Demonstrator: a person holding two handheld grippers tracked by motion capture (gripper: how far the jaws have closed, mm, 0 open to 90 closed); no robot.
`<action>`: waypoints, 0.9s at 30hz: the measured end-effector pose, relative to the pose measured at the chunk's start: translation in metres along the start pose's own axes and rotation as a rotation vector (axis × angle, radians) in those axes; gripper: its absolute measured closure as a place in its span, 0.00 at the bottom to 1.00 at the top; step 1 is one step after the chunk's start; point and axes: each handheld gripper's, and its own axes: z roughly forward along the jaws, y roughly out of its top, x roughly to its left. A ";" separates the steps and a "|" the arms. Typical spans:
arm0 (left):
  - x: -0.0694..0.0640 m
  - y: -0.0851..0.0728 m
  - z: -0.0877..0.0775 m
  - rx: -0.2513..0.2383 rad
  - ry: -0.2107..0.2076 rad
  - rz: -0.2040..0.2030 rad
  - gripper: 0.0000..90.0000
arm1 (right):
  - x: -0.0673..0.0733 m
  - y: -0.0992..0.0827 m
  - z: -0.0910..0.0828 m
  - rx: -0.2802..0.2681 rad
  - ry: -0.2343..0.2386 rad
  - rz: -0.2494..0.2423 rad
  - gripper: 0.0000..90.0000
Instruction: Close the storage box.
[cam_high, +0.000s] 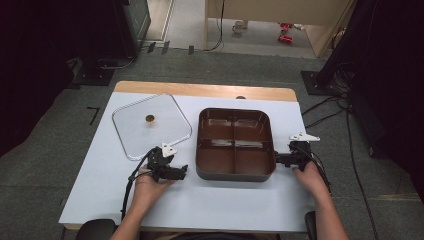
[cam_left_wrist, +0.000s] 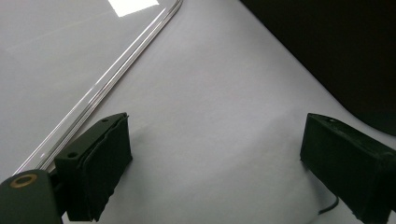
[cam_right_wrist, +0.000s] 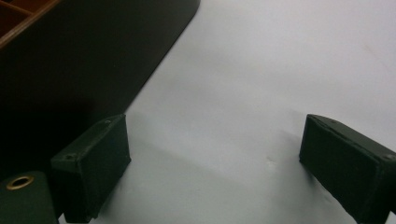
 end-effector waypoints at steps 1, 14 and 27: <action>0.000 0.000 0.000 0.003 0.000 0.000 0.10 | 0.000 0.000 0.000 0.000 0.000 0.000 0.09; -0.004 0.007 -0.007 0.011 -0.057 0.030 0.17 | 0.000 0.000 0.000 0.000 0.000 0.000 0.09; 0.010 0.020 -0.022 -0.018 -0.100 0.012 0.18 | 0.000 0.000 0.000 0.000 0.000 0.000 0.09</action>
